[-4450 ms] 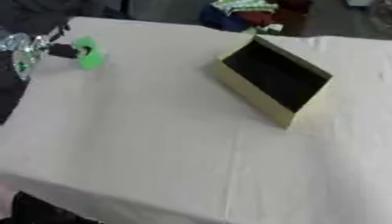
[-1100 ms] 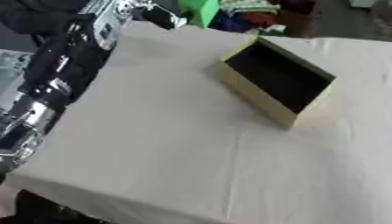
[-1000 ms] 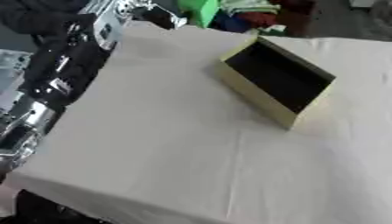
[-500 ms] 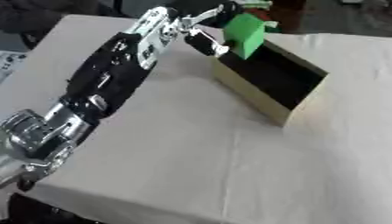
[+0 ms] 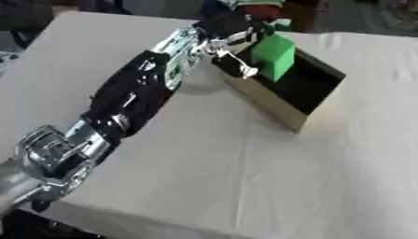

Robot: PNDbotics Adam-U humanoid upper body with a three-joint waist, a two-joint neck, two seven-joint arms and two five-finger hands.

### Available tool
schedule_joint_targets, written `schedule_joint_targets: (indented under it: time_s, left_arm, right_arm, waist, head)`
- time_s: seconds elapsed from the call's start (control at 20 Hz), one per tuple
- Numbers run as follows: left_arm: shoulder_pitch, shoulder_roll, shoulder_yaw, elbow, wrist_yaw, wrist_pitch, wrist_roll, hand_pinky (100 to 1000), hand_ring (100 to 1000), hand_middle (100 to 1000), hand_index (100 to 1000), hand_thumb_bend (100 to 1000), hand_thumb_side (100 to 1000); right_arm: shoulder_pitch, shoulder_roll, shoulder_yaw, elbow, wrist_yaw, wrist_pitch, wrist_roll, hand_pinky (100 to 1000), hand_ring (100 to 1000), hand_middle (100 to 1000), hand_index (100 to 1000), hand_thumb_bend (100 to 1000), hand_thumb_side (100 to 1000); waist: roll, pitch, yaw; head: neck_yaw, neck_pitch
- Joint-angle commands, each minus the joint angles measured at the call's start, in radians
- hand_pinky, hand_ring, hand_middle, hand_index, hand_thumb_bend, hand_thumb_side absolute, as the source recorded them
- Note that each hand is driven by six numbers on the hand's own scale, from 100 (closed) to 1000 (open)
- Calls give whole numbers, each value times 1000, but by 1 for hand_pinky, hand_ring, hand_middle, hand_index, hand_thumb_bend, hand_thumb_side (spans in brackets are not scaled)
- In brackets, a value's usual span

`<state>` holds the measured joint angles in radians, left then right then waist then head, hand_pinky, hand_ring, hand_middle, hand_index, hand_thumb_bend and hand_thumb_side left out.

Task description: Pick up objects on the table and place them in the box.

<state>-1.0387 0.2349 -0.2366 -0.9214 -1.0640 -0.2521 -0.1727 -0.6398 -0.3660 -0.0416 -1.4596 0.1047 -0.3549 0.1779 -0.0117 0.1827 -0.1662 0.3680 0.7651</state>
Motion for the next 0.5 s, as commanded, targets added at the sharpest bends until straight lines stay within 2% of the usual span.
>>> schedule_joint_targets:
  time_s: [0.05,0.15,0.2,0.3,0.5]
  left_arm:
    - [-18,8,2,-10,-13,0,28,724,693,747,937,392,592]
    - [-17,9,1,-10,-13,-1,36,724,693,747,937,392,592]
    - [-17,9,1,-10,-13,-2,38,739,715,776,943,489,647]
    - [-18,13,-2,-18,-8,-6,41,745,722,785,944,498,652]
    - [-21,30,-1,-41,15,-4,51,742,714,783,943,445,617]
  right_arm:
    - [-22,-13,-4,-8,-4,-2,-1,641,852,635,827,100,303]
    - [-23,-11,-4,-7,-2,-2,-1,641,852,635,827,100,303]
    - [-23,-10,-4,-6,-1,-2,-1,641,852,635,827,100,305]
    - [-21,-9,-4,-4,0,-2,0,641,852,635,827,100,305]
    - [-19,-8,-6,-2,3,-2,-1,641,852,635,827,100,306]
  waist:
    - [-3,-15,-2]
    - [-3,-16,-2]
    - [-2,-16,-2]
    - [-1,-18,0]
    - [-3,-22,5]
  head:
    - [4,5]
    - [4,5]
    - [4,5]
    - [4,5]
    - [2,5]
